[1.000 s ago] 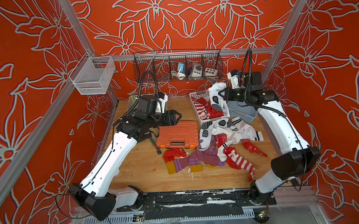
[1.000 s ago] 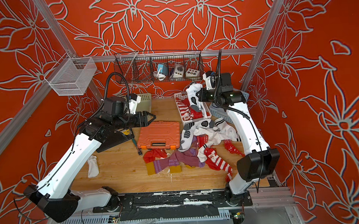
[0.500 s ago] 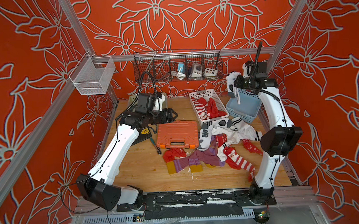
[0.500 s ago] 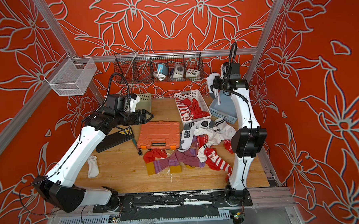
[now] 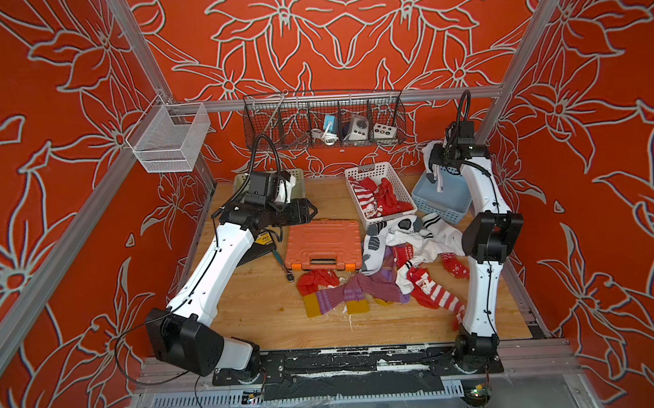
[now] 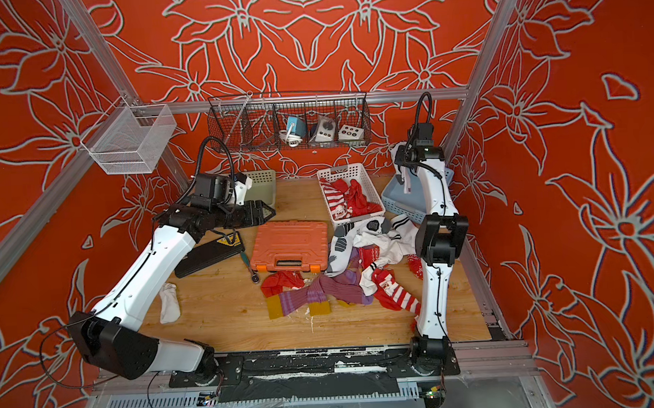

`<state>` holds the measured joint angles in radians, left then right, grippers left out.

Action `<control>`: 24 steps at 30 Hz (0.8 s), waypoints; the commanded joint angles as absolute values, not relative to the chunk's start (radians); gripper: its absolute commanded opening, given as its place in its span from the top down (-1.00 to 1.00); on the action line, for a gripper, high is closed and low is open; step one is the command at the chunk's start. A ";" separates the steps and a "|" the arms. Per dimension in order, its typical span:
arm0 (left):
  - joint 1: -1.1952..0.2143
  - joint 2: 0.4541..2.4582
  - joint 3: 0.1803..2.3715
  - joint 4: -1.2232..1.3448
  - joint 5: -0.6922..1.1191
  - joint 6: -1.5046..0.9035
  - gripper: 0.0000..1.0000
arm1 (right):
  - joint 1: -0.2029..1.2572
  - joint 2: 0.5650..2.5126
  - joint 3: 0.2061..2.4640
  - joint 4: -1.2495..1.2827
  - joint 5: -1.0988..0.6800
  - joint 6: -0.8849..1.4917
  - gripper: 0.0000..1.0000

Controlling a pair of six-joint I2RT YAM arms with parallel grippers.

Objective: Sort the socks into the basket by color
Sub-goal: Place the sock in the bin.

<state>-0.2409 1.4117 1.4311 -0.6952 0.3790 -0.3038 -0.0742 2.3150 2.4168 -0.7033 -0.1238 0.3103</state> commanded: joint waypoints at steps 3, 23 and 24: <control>-0.233 1.427 1.382 -0.598 0.378 -0.311 -0.45 | -0.091 2.384 2.464 -0.689 -0.096 0.347 1.00; -0.239 1.536 1.384 -0.544 0.513 -0.327 -0.43 | -0.117 2.420 2.391 -0.715 -0.096 0.384 -0.11; -0.241 1.532 1.377 -0.538 0.513 -0.328 -0.43 | -0.117 2.419 2.396 -0.722 -0.097 0.381 -0.18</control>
